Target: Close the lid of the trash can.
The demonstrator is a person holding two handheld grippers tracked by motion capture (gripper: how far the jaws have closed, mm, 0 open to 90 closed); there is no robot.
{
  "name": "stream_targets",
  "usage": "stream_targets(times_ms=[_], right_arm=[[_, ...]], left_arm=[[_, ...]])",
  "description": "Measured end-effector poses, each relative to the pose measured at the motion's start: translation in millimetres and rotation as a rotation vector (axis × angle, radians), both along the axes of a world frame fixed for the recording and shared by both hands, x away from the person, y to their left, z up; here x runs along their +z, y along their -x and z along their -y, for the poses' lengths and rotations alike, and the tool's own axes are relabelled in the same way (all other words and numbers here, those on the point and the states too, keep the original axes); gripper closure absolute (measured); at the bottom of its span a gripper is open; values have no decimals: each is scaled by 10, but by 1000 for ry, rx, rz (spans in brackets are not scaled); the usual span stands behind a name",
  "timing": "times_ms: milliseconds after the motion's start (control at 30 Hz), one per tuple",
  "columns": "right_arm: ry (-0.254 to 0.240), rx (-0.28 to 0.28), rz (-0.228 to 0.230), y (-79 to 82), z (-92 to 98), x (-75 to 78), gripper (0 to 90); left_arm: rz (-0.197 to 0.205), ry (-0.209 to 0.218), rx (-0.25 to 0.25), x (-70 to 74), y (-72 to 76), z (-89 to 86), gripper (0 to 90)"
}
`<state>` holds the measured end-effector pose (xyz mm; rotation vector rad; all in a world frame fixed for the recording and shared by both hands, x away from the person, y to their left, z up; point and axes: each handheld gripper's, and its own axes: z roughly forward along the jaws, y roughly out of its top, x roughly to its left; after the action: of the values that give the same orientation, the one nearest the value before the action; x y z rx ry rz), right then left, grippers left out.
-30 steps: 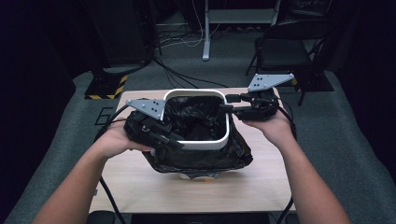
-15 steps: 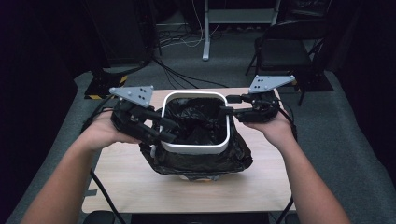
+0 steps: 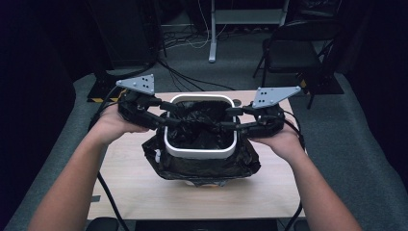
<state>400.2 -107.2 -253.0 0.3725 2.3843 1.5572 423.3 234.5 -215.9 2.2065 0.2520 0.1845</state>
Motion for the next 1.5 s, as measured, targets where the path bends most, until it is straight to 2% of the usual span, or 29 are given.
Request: stream_targets(times_ms=[67, 100, 200, 367, 533, 600, 667, 767, 933, 1100, 1233, 1367, 1500], right_arm=[[-12, 9, 2, -15, -1, -23, 518], [-14, 11, -13, -24, -1, -27, 515], [21, 12, -47, -61, -18, -58, 510], [18, 12, -32, -42, -22, -86, 504], [-13, 12, -24, -24, -8, -117, 503], [-34, 11, -16, -17, 0, -142, 503], [-59, 7, -19, -9, 9, -164, 503], [-63, 4, -13, 7, 11, -173, 503], [-60, 11, -1, 32, 19, -176, 502], [-66, 40, -16, 71, 60, -160, 495], [-46, 53, -10, 120, 88, -135, 481], [-35, 59, -15, 139, 98, -114, 468], [-25, 58, -17, 147, 95, -101, 467]], left_arm=[[5, 1, -3, -13, -7, -3, 460], [3, 2, -1, -23, -13, -2, 460], [9, -29, 29, -86, -59, -2, 463], [-10, 71, 37, -204, -96, -99, 464], [-13, 157, 41, -316, -87, -169, 465], [1, 166, 41, -338, -76, -176, 466], [19, 152, 43, -336, -61, -166, 468], [36, 133, 47, -327, -45, -145, 468], [26, 141, 53, -326, -51, -150, 476], [25, 106, 53, -291, -50, -128, 475], [30, 77, 58, -263, -44, -95, 474], [13, 82, 69, -259, -47, -94, 469], [14, 74, 71, -249, -43, -84, 468]])
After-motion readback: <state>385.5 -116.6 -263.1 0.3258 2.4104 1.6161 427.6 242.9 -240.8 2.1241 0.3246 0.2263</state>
